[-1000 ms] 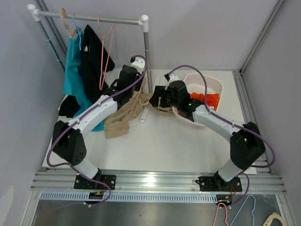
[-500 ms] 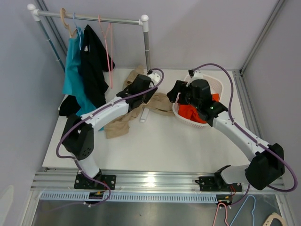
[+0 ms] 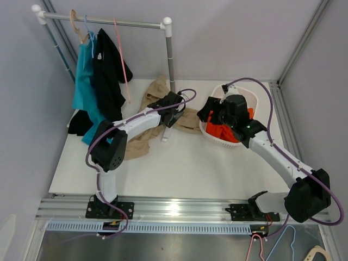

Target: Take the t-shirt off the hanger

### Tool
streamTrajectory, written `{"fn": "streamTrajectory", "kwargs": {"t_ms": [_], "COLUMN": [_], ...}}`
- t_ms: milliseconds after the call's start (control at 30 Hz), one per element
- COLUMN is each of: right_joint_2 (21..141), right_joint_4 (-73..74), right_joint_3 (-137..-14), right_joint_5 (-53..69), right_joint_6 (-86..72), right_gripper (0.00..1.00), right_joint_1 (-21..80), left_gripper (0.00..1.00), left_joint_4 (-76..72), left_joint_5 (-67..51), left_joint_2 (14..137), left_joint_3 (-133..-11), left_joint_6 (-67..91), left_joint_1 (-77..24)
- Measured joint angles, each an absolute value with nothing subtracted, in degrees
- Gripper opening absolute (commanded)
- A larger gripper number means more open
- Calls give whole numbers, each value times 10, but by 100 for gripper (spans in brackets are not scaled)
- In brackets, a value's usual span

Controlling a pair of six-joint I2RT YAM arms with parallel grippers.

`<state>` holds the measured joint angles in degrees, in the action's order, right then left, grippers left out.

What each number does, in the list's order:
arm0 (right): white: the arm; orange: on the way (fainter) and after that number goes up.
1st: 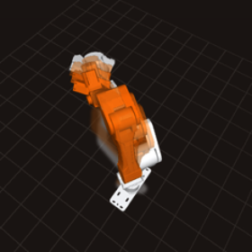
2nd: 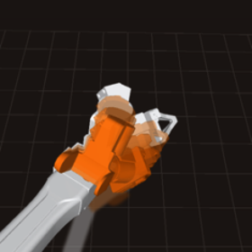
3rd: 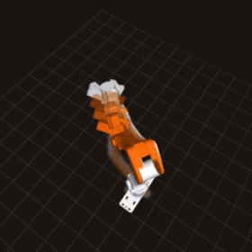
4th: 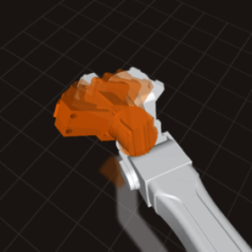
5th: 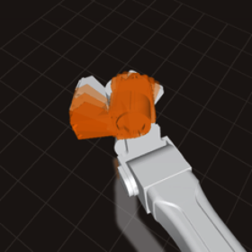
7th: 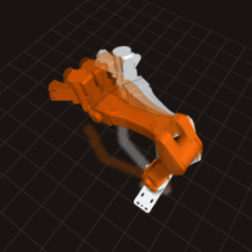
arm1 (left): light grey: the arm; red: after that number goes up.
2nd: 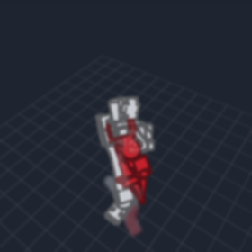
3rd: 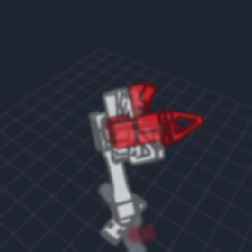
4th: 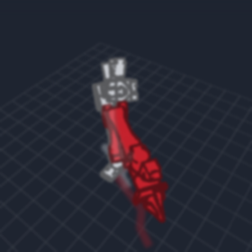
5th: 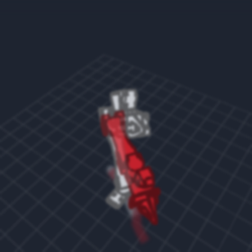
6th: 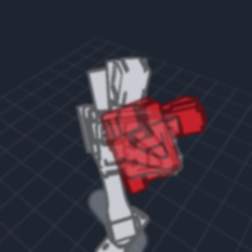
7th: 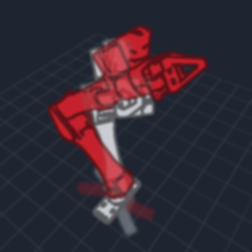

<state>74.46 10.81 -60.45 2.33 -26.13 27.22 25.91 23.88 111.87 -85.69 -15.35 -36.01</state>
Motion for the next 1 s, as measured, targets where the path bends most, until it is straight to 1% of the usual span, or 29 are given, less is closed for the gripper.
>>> {"fn": "streamTrajectory", "kwargs": {"t_ms": [100, 300, 433, 500, 600, 633, 667, 767, 1000], "right_joint_2": [745, 745, 745, 745, 745, 745, 745, 745, 745], "right_joint_4": [108, 108, 108, 108, 108, 108, 108, 108, 106], "right_joint_3": [-600, -599, -598, -596, -591, -590, -590, -589, -589], "right_joint_5": [29, 33, 35, 36, 36, 37, 38, 40, 45], "right_joint_6": [-262, -262, -263, -263, -263, -263, -263, -264, -266], "right_gripper": [75, 75, 76, 75, 75, 75, 75, 76, 76], "right_joint_1": [268, 264, 262, 260, 256, 255, 254, 254, 253], "left_gripper": [69, 69, 64, 63, 58, 54, 52, 51, 51], "left_joint_4": [263, 266, 267, 269, 274, 274, 274, 270, 226], "left_joint_5": [238, 233, 223, 216, 206, 205, 205, 213, 282], "left_joint_2": [1128, 1131, 1138, 1146, 1159, 1160, 1162, 1162, 1162], "left_joint_3": [-857, -855, -855, -856, -856, -856, -856, -856, -855], "left_joint_6": [-155, -155, -154, -154, -151, -151, -151, -151, -166], "left_joint_1": [-358, -357, -357, -357, -357, -357, -357, -357, -362]}}
